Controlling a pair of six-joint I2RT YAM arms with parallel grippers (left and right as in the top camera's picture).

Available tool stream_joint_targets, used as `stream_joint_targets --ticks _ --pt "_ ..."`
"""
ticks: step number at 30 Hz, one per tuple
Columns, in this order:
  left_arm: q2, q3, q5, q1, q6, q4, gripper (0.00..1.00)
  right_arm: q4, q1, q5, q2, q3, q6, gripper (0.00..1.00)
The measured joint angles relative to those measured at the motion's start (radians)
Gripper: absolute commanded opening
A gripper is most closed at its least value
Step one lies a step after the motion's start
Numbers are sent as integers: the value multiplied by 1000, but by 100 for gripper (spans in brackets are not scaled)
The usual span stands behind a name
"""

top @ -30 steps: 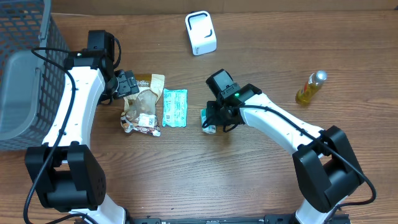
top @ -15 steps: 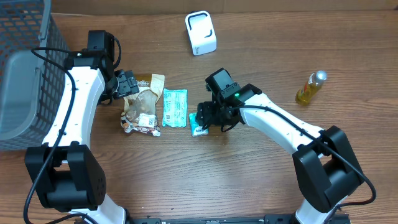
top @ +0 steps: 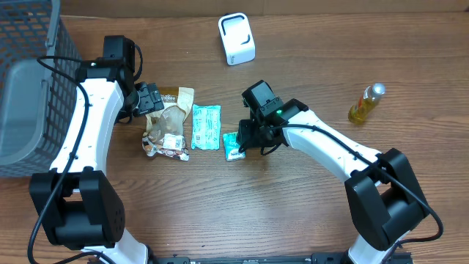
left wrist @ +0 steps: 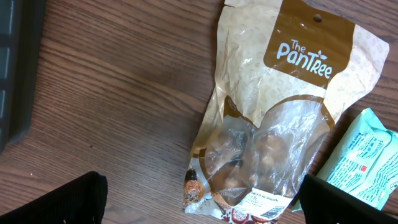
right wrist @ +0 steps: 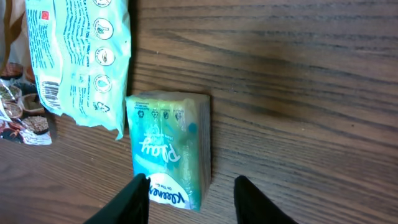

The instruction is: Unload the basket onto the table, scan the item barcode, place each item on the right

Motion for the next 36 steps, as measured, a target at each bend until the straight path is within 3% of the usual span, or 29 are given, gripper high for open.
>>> stream_joint_targets --ticks 10,14,22,34,36 --pt "0 0 0 0 0 0 100 29 14 -5 50 0 5 33" --pt "0 0 0 0 0 0 100 38 21 -19 78 0 9 27" --pt "0 0 0 0 0 0 100 41 24 -19 87 0 36 25" --pt "0 0 0 0 0 0 100 59 24 -65 120 0 62 16" --pt "0 0 0 0 0 0 100 60 23 -74 122 0 61 10"
